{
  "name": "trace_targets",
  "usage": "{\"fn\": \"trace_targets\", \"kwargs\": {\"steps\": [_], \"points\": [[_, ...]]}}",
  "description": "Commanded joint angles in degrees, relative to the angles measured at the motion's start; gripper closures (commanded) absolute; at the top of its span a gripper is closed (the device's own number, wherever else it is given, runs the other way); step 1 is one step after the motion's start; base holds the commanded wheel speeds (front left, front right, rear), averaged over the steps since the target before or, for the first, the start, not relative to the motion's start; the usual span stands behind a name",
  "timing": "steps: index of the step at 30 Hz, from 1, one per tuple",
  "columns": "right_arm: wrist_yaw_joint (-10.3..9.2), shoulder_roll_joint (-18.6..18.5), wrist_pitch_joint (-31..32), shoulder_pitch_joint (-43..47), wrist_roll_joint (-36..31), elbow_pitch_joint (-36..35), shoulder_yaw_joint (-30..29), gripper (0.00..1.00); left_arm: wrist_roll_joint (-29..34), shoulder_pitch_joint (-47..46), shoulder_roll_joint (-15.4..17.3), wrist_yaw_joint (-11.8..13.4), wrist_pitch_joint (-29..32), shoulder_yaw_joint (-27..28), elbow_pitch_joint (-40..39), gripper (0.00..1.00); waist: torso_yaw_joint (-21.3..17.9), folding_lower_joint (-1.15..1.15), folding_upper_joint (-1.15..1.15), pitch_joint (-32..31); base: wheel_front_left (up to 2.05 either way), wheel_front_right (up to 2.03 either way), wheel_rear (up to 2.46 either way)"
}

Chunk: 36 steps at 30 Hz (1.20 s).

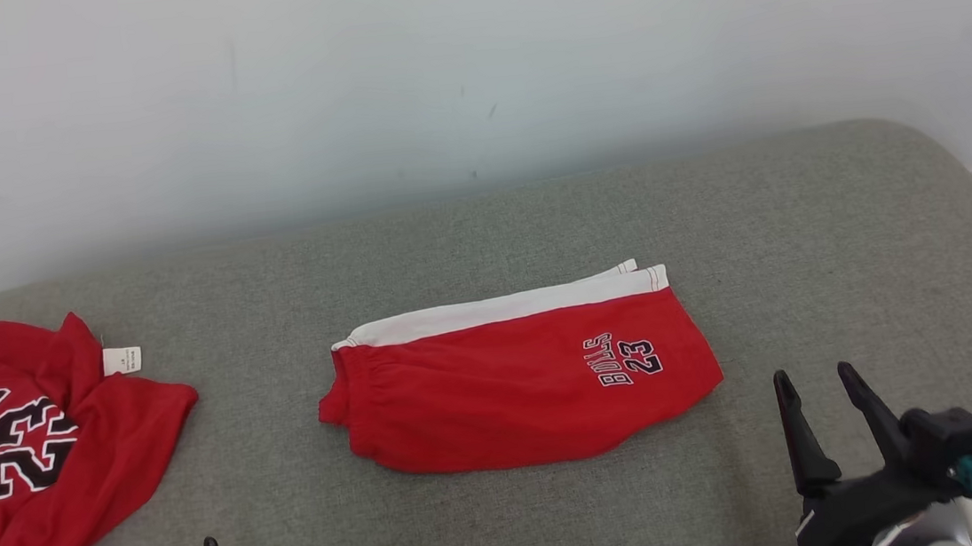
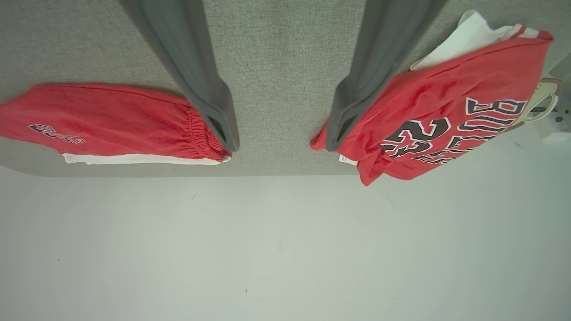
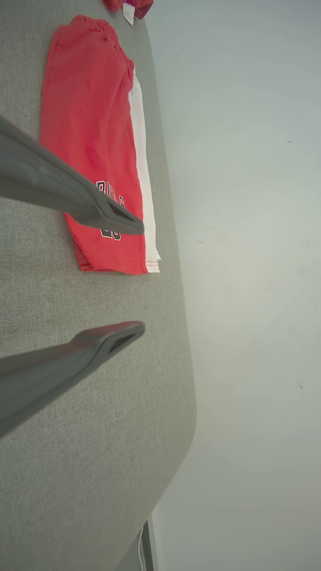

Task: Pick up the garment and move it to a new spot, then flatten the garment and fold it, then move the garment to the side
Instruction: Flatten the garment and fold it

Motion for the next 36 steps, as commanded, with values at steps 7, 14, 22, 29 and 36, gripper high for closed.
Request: {"fn": "trace_targets", "kwargs": {"steps": [7, 14, 22, 29, 36], "points": [[0.01, -1.2, 0.7, -8.7, 0.8, 9.4, 1.6, 0.0, -0.1, -0.6, 0.1, -0.4, -0.2, -1.0, 0.4, 0.0, 1.4, 0.0, 0.0, 0.8, 0.0, 0.0, 0.0], [0.01, -1.9, 1.4, -18.4, 2.5, 21.9, 2.5, 0.0, -0.3, -1.9, 0.1, -0.8, -0.2, -1.9, 0.9, 0.0, 3.6, 0.0, 0.0, 3.1, 0.0, 0.0, 0.0], [0.01, -3.2, 2.3, -29.4, 4.5, 37.3, 4.3, 0.0, -0.5, -4.7, -0.1, -1.4, -0.2, -3.1, 1.7, 0.0, 6.5, 0.0, 0.0, 7.3, 0.0, 0.0, 0.0], [0.01, -3.9, 2.9, -37.4, 6.7, 47.6, 6.5, 0.0, -0.7, -7.3, -0.4, -1.9, -0.2, -4.1, 2.2, 0.0, 8.7, 0.0, 0.0, 10.9, 0.0, 0.0, 0.0], [0.01, -3.7, 4.9, -42.2, 8.1, 55.1, 7.1, 0.0, -0.7, -9.0, -0.6, -2.0, -0.2, -4.8, 2.5, 0.0, 9.7, 0.0, 0.0, 12.8, 0.0, 0.0, 0.0]]}}
